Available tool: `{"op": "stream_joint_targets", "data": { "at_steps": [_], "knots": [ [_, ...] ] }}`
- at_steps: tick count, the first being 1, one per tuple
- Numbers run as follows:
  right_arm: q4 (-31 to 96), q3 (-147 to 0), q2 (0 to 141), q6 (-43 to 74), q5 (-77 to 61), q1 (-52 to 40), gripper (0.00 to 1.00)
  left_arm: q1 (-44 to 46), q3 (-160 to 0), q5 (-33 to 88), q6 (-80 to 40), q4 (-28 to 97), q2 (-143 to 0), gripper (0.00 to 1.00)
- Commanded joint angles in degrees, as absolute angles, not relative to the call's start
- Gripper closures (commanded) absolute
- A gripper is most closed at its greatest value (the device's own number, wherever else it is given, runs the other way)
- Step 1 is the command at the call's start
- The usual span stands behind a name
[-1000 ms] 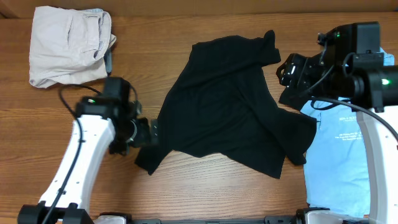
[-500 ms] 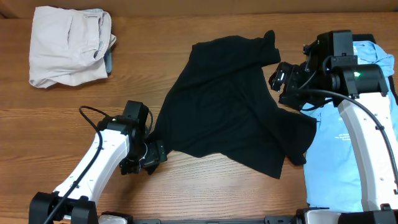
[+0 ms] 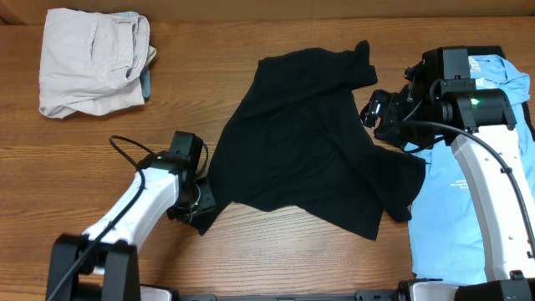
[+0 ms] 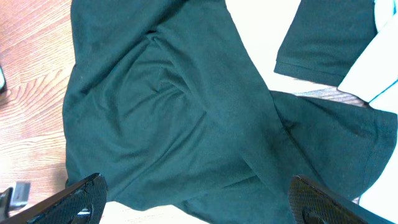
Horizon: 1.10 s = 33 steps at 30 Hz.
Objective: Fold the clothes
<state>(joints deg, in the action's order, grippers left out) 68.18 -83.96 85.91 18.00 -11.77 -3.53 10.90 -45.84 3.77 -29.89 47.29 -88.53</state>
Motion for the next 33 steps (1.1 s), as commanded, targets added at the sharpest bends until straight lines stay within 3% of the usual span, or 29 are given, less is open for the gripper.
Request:
{"op": "stream_joint_targets", "data": {
  "at_steps": [1, 6, 10, 15, 20, 27, 33],
  "knots": [
    [68.23, -83.50, 85.76, 18.31, -11.66, -3.79, 0.03, 11.29, -45.12, 2.76, -29.76, 46.22, -91.88, 0.60],
    [68.64, -83.50, 85.76, 18.31, -11.64, -3.79, 0.03, 11.29, -45.12, 2.74, -29.74, 45.98, -95.09, 0.62],
    [68.64, -83.50, 85.76, 18.31, -11.64, -3.81, 0.04, 11.27, -45.30, 2.42, -27.99, 44.69, -95.44, 0.96],
    [68.84, -83.50, 85.76, 19.81, -11.75, -3.90, 0.07, 9.63, -52.29, 0.08, -25.78, 49.43, -95.44, 0.96],
    [68.82, -83.02, 85.76, 19.79, -14.26, -6.42, 0.12, 5.56, -70.13, -5.58, -20.45, 61.34, -95.44, 0.96],
    [68.31, -76.75, 85.86, 23.51, -14.22, -15.20, 0.13, 1.65, -93.95, -14.41, -15.64, 71.92, -95.44, 0.96],
    [61.71, -66.24, 85.86, 28.84, -14.22, -23.44, 0.14, 1.52, -102.59, -15.44, -11.77, 73.10, -95.44, 0.96]
  ]
}}
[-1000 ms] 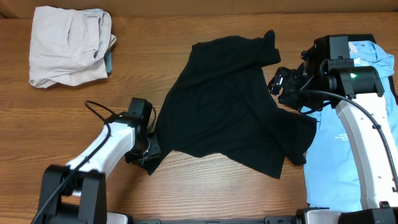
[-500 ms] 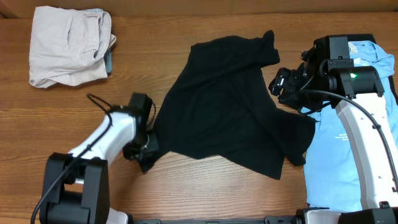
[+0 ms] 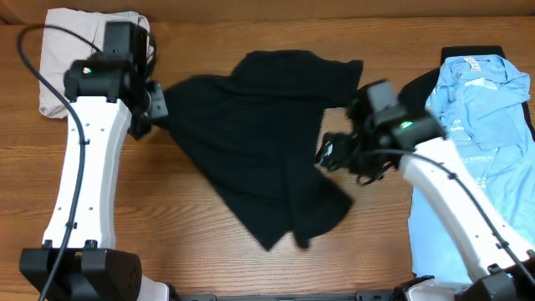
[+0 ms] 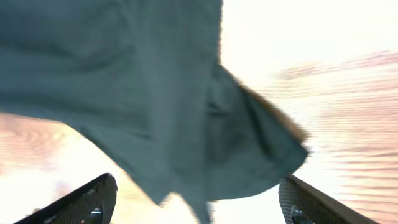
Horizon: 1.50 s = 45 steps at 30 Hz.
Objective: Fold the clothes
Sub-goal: 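Pull the t-shirt corners apart with both grippers to stretch it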
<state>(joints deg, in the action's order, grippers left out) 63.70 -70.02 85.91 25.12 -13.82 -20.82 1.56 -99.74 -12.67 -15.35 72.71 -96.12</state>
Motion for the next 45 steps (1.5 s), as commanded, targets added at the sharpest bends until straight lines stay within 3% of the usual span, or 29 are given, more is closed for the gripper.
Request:
{"op": "stream_joint_targets", "data": {
  "at_steps": [1, 8, 17, 19, 22, 25, 26, 31, 40, 41, 44, 45],
  "knots": [
    [59.75, -64.34, 85.86, 29.04, -14.46, -24.62, 0.14, 1.52, -103.07, -15.42, -11.73, 73.10, -95.44, 0.96],
    [47.79, -53.28, 86.48, 31.92, -11.60, -30.57, 0.22, 1.52, -103.35, -15.25, -11.73, 73.12, -95.44, 0.96],
    [42.48, -47.13, 90.85, 37.30, -5.91, -30.46, 0.30, 1.52, -103.35, -15.27, -11.73, 73.06, -95.44, 0.96],
    [42.46, -47.13, 90.85, 37.63, -4.43, -30.46, 0.39, 1.52, -103.33, -15.27, -11.75, 73.06, -95.44, 0.96],
    [42.37, -47.13, 90.85, 37.82, -2.50, -30.46, 0.60, 1.52, -103.35, -15.27, -11.73, 73.06, -95.44, 0.96],
    [41.98, -47.13, 90.85, 37.85, -1.56, -30.37, 0.92, 1.50, -103.35, -15.51, -11.73, 73.08, -95.44, 0.96],
    [42.02, -47.16, 90.85, 38.33, -1.08, -30.17, 0.96, 1.52, -103.35, -15.66, -11.73, 73.08, -95.44, 0.96],
    [43.33, -49.76, 90.83, 38.33, -0.05, -23.73, 0.96, 1.50, -103.35, -16.53, -11.75, 73.25, -95.44, 0.96],
    [44.86, -67.09, 90.85, 24.62, -9.45, 2.44, 0.96, 1.52, -103.35, -13.34, -11.77, 74.13, -95.44, 0.96],
    [44.99, -69.47, 90.85, 23.03, -12.29, 5.56, 0.90, 1.52, -103.35, -10.74, -11.77, 74.11, -95.44, 0.96],
    [48.90, -74.59, 90.83, 19.00, -18.48, 10.15, 0.56, 1.58, -103.33, -3.77, -11.75, 74.11, -95.44, 0.96],
    [51.24, -76.40, 90.83, 17.58, -19.81, 10.96, 0.50, 1.58, -103.33, -1.89, -11.77, 74.11, -95.46, 0.96]
  ]
}}
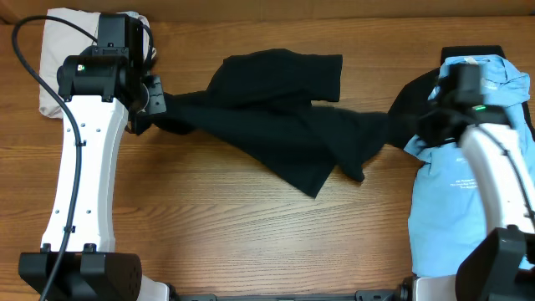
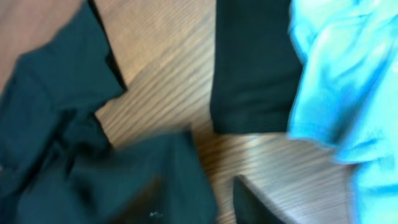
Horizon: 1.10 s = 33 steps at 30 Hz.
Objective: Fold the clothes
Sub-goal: 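Pull the t-shirt corners apart with both grippers to stretch it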
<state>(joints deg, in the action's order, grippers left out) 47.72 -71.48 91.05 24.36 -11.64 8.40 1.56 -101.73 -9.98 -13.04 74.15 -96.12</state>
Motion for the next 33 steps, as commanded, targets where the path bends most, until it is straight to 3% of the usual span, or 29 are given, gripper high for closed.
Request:
{"op": "stream_joint_targets", "data": {
  "at_steps": [1, 5, 10, 14, 23, 33],
  "knots": [
    [53.82, -78.19, 90.80, 16.29, -20.75, 11.27, 0.46, 1.58, -103.33, -0.34, -11.75, 74.11, -95.46, 0.96],
    [63.61, -83.66, 90.50, 12.67, -21.78, 8.54, 0.37, 1.91, -103.33, 1.17, -11.79, 74.08, -95.46, 0.96],
    [68.14, -82.04, 89.86, 11.75, -17.63, -3.09, 0.34, 2.57, -103.33, 1.10, -11.79, 73.17, -95.48, 0.96],
    [64.36, -76.82, 90.04, 12.43, -14.68, -13.63, 0.34, 2.66, -103.33, 1.10, -11.77, 71.81, -95.48, 0.96],
    [48.40, -60.14, 90.98, 25.89, 1.26, -30.96, 0.36, 2.66, -103.33, 1.06, -11.77, 70.61, -95.50, 0.96],
    [40.47, -56.51, 100.90, 27.05, 2.90, -35.20, 0.36, 2.66, -103.31, 0.93, -11.77, 69.82, -95.59, 0.96]
  ]
}}
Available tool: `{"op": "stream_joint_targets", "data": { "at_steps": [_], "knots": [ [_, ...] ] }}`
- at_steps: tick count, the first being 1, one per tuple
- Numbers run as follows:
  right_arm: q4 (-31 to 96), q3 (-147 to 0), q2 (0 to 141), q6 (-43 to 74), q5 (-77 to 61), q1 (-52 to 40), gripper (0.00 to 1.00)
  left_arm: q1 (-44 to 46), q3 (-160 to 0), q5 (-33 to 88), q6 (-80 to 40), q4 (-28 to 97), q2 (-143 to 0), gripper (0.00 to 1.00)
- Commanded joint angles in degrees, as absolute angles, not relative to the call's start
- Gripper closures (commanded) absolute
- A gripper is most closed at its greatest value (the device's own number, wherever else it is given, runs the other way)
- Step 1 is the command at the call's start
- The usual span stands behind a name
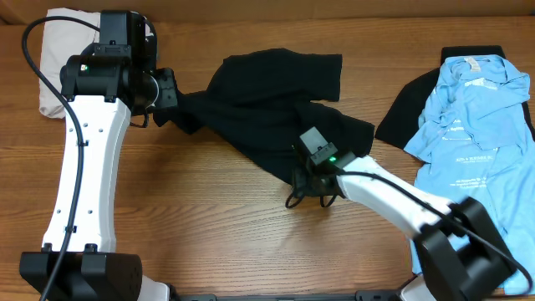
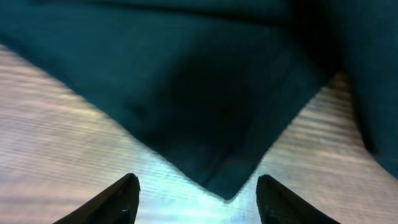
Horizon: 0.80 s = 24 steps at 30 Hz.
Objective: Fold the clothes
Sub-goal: 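Pull the t-shirt corners apart with both grippers to stretch it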
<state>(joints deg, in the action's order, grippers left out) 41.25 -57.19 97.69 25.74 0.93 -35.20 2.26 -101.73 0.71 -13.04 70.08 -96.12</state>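
A crumpled black shirt (image 1: pixel 267 109) lies across the middle of the table, drawn out toward the left. My left gripper (image 1: pixel 165 90) is at its left end, beside the beige pile, and looks shut on the shirt's edge. My right gripper (image 1: pixel 303 186) hovers low over the shirt's near pointed corner (image 2: pixel 222 185). It is open, with its fingers (image 2: pixel 123 198) on either side of that corner and bare wood beneath them.
A folded beige garment (image 1: pixel 63 71) sits at the far left corner behind the left arm. A light blue shirt (image 1: pixel 468 117) lies at the right on another black garment (image 1: pixel 399 113). A loop of cable hangs beside the right wrist.
My right gripper has gone from the far right beside the blue shirt to the black shirt's near corner at mid-table, and it is open. The shirt's right end has slackened leftward. The left gripper barely moved.
First the shirt lay spread, with my left gripper at its near left corner and my right open by its far right side. Then the left held the cloth up by the beige pile. Later the shirt stretched to the right arm. Now the right sits open at the near corner.
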Motion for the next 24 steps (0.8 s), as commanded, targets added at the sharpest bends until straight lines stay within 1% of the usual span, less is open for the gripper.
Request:
{"op": "stream_joint_targets", "data": {
  "at_steps": [1, 6, 8, 9, 11, 12, 13, 15, 18, 21, 24],
  "knots": [
    [40.14, -56.51, 101.93, 27.05, 2.79, -35.20, 0.36, 2.66, -103.31, 0.89, -11.77, 69.82, -95.59, 0.96],
    [39.83, -56.51, 103.59, 27.09, 2.72, -35.20, 0.38, 2.66, -103.31, 0.89, -11.77, 70.06, -95.59, 0.96],
    [39.59, -56.53, 103.59, 27.38, 2.74, -35.20, 0.43, 2.66, -103.31, 0.86, -11.77, 70.28, -95.59, 0.96],
    [39.66, -56.53, 103.59, 27.68, 2.76, -35.20, 0.46, 2.66, -103.31, 0.73, -11.77, 70.39, -95.59, 0.96],
    [39.90, -56.55, 103.57, 28.49, 2.94, -35.11, 0.67, 2.66, -103.31, -0.12, -11.77, 70.52, -95.59, 0.96],
    [40.16, -56.66, 103.57, 28.82, 2.96, -35.03, 0.84, 2.66, -103.31, -0.82, -11.75, 70.65, -95.59, 0.96],
    [40.49, -56.84, 103.50, 29.23, 2.96, -34.89, 0.95, 2.66, -103.31, -1.74, -11.77, 70.67, -95.59, 0.96],
    [42.26, -58.04, 103.02, 30.52, 2.94, -34.04, 0.96, 2.59, -103.33, -3.92, -11.75, 70.67, -95.59, 0.96],
    [49.74, -64.29, 99.46, 30.41, 2.96, -30.30, 0.96, 2.55, -104.95, -8.69, -11.73, 71.26, -95.48, 0.96],
    [58.28, -74.17, 94.56, 28.05, 2.94, -24.93, 0.96, 2.55, -109.54, -9.87, -11.05, 72.93, -95.48, 0.96],
    [66.30, -87.29, 90.74, 23.97, 2.92, -18.98, 0.96, 2.59, -116.25, -9.85, -8.93, 74.67, -95.46, 0.96]
  ]
}}
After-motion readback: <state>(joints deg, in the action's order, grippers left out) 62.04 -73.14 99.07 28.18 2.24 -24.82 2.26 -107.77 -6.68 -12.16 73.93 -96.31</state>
